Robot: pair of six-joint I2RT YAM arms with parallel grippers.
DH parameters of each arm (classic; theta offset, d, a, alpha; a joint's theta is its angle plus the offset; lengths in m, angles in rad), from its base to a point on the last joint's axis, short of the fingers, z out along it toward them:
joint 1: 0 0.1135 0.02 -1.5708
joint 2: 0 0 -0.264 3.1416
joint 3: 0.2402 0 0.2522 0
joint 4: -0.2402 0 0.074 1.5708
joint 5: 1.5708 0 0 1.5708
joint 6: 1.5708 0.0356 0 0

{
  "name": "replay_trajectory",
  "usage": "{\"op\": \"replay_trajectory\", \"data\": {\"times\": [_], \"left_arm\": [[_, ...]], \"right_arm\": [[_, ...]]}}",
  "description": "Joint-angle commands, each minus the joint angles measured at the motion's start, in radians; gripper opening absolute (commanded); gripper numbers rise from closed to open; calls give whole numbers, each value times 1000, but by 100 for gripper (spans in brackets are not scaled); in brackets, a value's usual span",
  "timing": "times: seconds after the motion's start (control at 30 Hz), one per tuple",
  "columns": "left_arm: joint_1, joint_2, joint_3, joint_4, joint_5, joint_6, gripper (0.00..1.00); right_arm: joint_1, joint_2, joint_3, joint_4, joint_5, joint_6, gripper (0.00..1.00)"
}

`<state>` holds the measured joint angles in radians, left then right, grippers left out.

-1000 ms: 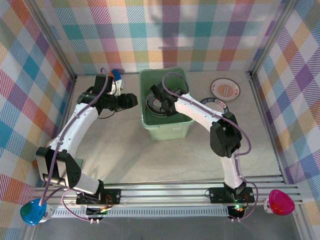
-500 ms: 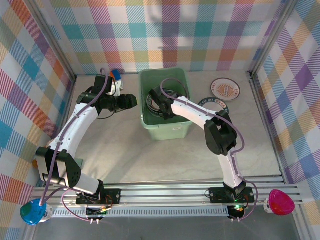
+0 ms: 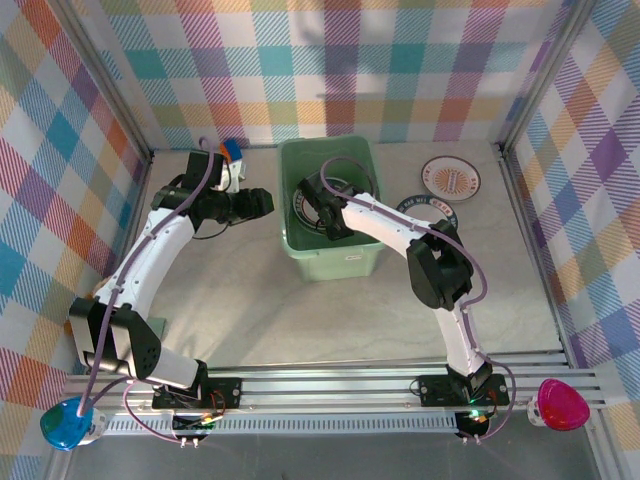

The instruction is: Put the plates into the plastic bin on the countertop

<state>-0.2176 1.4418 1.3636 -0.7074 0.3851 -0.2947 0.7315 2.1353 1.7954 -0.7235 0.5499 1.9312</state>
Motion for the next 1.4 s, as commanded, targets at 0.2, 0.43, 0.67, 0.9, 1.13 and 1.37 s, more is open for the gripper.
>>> {"op": "replay_trajectory", "data": {"times": [0.2,0.43,0.67,0.9,1.13,1.37], "left_arm": [[10,-45,-21,-23,16,-9,61],[11,-56,-29,-13,21,-21,61],[9,-76,-41,1,21,-41,60],[7,-130,-71,5,13,-62,60],[-3,-170,-93,18,9,-98,60],[-58,-225,-128,79,-35,-161,61]], "right_arm": [[-14,26,47,-3,22,-46,99],[-13,-37,51,59,22,-252,99],[-3,-113,-35,58,12,-290,99],[-1,-201,-117,149,-16,-374,99],[0,-417,-206,333,-56,-719,99],[-51,-783,-389,356,-118,-1068,98]]}}
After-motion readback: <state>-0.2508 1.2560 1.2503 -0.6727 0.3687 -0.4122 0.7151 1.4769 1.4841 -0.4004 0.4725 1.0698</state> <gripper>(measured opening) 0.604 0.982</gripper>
